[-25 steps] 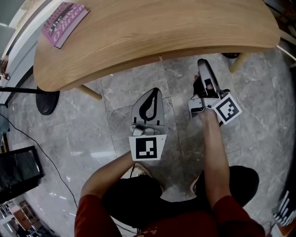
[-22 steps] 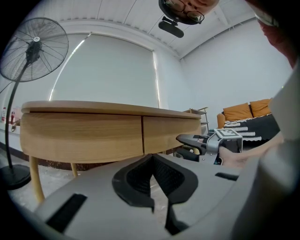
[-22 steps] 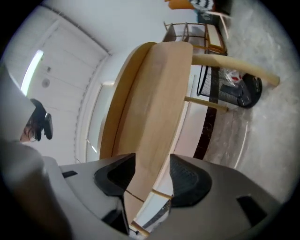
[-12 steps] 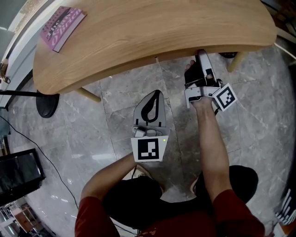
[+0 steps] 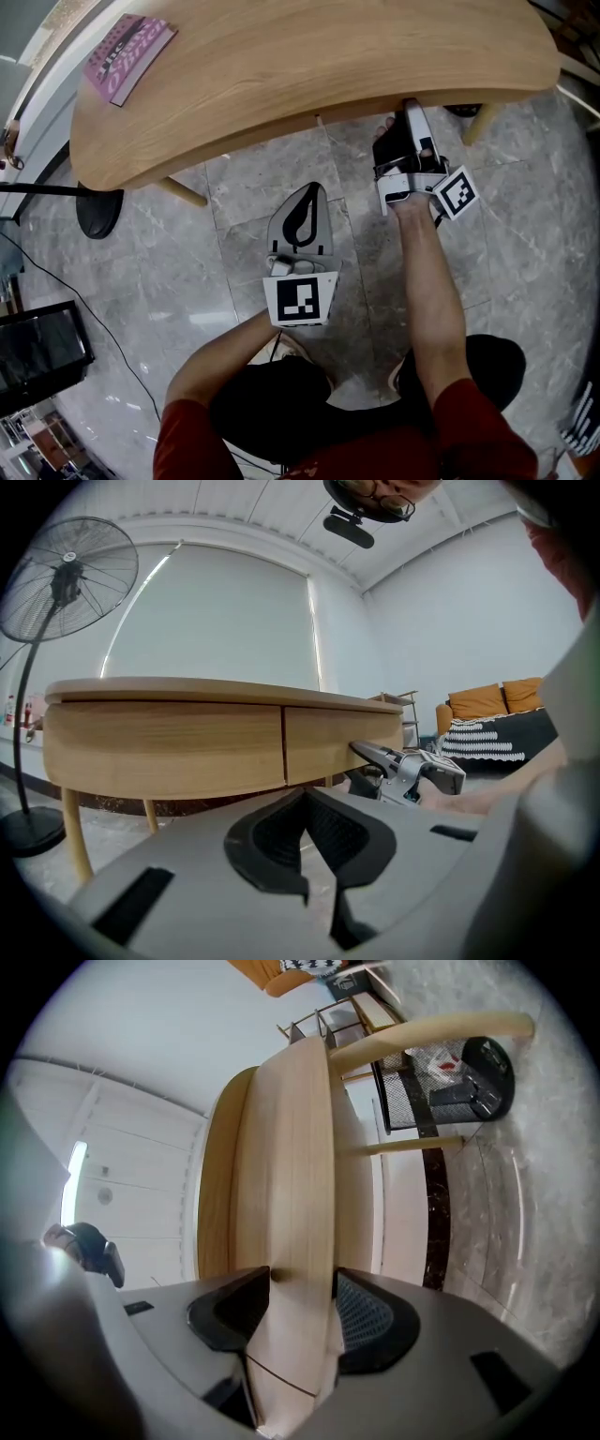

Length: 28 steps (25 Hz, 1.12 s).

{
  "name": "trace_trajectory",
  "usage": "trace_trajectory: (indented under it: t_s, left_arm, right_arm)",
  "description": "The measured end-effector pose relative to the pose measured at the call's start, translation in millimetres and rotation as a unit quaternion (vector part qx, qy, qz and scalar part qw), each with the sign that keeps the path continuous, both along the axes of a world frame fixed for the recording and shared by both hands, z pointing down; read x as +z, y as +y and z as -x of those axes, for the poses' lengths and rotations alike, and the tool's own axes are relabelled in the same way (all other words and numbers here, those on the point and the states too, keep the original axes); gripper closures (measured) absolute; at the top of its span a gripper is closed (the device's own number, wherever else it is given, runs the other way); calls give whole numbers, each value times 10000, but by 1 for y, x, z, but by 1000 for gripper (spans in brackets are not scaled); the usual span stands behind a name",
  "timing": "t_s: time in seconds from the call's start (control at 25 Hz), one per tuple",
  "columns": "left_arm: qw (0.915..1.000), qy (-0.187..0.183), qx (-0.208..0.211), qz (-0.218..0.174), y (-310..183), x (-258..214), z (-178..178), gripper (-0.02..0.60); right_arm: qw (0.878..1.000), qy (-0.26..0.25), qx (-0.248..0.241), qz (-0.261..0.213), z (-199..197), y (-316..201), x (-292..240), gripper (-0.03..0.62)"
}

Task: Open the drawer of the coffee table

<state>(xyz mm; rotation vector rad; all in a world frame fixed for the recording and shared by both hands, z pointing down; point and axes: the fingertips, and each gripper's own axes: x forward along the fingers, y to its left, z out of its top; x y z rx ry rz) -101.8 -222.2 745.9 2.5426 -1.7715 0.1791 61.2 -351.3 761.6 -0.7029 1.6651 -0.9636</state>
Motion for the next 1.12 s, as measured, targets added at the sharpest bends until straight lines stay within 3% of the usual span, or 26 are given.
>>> trace_trajectory:
  t_s: [0.12, 1.12]
  left_arm:
    - [10000, 50, -69, 32, 0, -2, 5, 575]
    - [9999, -2, -109, 123, 15, 4, 12, 575]
  right_arm:
    - [9997, 243, -47, -79, 0, 3, -2, 378]
    - [9997, 167, 24, -189, -12, 85, -2, 385]
